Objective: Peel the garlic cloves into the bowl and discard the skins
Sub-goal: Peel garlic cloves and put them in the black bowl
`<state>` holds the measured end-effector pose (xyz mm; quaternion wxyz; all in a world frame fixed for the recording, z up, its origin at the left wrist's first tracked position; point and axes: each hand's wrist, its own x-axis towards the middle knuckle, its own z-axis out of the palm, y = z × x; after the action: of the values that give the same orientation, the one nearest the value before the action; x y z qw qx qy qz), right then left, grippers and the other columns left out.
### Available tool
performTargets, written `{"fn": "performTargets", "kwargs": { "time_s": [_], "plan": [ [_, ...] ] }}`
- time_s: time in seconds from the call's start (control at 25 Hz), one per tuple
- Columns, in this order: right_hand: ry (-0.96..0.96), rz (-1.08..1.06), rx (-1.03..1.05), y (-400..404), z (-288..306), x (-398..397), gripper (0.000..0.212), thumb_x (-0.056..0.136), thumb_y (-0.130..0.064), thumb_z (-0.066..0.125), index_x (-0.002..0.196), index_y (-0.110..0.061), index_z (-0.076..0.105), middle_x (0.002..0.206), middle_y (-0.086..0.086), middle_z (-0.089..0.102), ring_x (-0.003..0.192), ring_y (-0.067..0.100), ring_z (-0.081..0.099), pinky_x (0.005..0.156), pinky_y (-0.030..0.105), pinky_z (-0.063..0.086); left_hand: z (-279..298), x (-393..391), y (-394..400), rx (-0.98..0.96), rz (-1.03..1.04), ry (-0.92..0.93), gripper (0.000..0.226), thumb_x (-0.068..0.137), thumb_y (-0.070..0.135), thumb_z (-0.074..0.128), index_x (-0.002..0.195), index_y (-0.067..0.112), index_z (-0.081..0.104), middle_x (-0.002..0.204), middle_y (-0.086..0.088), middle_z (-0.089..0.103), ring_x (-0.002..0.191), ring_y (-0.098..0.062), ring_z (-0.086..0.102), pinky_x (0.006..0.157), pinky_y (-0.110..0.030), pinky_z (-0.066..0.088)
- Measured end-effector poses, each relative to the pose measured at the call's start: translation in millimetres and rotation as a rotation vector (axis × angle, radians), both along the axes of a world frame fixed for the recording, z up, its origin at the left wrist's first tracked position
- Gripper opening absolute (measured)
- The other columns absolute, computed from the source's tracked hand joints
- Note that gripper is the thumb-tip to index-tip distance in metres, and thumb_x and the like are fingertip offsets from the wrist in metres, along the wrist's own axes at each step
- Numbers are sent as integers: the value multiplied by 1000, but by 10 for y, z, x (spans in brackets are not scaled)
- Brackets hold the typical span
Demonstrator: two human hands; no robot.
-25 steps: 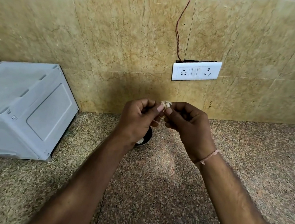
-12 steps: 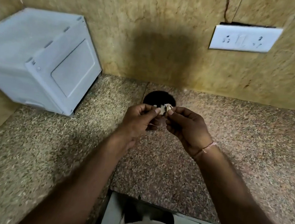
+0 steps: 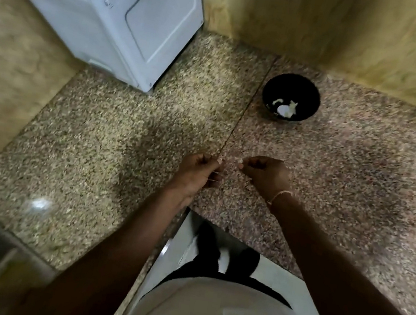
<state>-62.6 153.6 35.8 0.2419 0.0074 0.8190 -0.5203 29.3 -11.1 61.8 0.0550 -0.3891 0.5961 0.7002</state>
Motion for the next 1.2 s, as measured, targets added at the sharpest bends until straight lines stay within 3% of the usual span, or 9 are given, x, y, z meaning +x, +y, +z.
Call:
{"fn": "performTargets", "kwargs": {
  "time_s": [0.2, 0.4, 0.48, 0.56, 0.64, 0.76, 0.88, 1.08, 1.2],
  "plan": [
    [90, 157, 209, -234, -225, -110, 9, 87, -25, 80, 91, -17, 83, 88, 6, 78, 85, 22, 72, 80, 34, 57, -135, 159, -37, 4, 59, -24, 30, 104, 9, 62, 75, 12, 63, 57, 1, 68, 46, -8, 63, 46, -21, 54],
    [131, 197, 342, -355, -304, -179, 12, 86, -29, 75, 84, -19, 81, 70, -6, 67, 69, 12, 63, 60, 19, 40, -210, 150, -89, -14, 79, -42, 26, 104, 7, 62, 78, 8, 60, 56, 1, 67, 45, -9, 63, 47, -23, 56],
    [104, 174, 359, -349, -326, -226, 14, 85, -31, 77, 82, -17, 80, 69, -4, 70, 64, 11, 64, 56, 19, 45, -237, 135, -84, -11, 63, -35, 23, 104, 8, 63, 81, 7, 63, 60, -1, 69, 48, -10, 64, 49, -24, 57],
    [39, 126, 312, -336, -323, -267, 16, 84, -30, 81, 78, -15, 79, 72, 0, 75, 66, 16, 71, 63, 29, 60, -275, 117, -64, -12, 48, -31, 21, 104, 8, 63, 83, 7, 66, 67, -5, 71, 53, -13, 66, 52, -26, 58],
    [0, 102, 279, -293, -304, -286, 16, 85, -28, 82, 75, -16, 78, 70, 2, 76, 68, 19, 74, 68, 37, 64, -320, 99, -28, -19, 30, -32, 21, 104, 7, 63, 84, 9, 67, 70, -5, 72, 55, -14, 67, 53, -27, 59],
    [-51, 83, 194, -165, -253, -234, 7, 91, -21, 78, 86, -16, 79, 75, 5, 76, 67, 15, 72, 65, 34, 64, -375, 98, 29, -38, -7, -40, 17, 102, 7, 65, 86, 9, 69, 69, 0, 74, 56, -14, 68, 54, -27, 58],
    [-164, 31, -54, 11, -166, -60, 9, 95, -9, 71, 96, -15, 77, 87, 8, 79, 70, 16, 72, 64, 30, 64, -390, 85, 115, -38, -41, -52, 17, 101, 9, 67, 84, 12, 71, 72, -3, 75, 58, -14, 69, 54, -27, 58],
    [-40, 151, -49, 243, -105, 177, 12, 93, -18, 76, 105, -19, 80, 86, 1, 78, 75, 17, 73, 69, 35, 63, -323, 10, 344, -16, -132, -48, 11, 101, 14, 70, 95, 6, 74, 84, -10, 78, 64, -16, 70, 60, -31, 59],
    [57, 161, -54, 325, -81, 220, 12, 92, -20, 77, 104, -18, 81, 87, -4, 78, 76, 8, 73, 69, 27, 59, -246, -30, 414, -23, -173, -39, 14, 100, 15, 71, 103, 2, 75, 91, -11, 79, 65, -14, 70, 60, -29, 60]
  ]
}}
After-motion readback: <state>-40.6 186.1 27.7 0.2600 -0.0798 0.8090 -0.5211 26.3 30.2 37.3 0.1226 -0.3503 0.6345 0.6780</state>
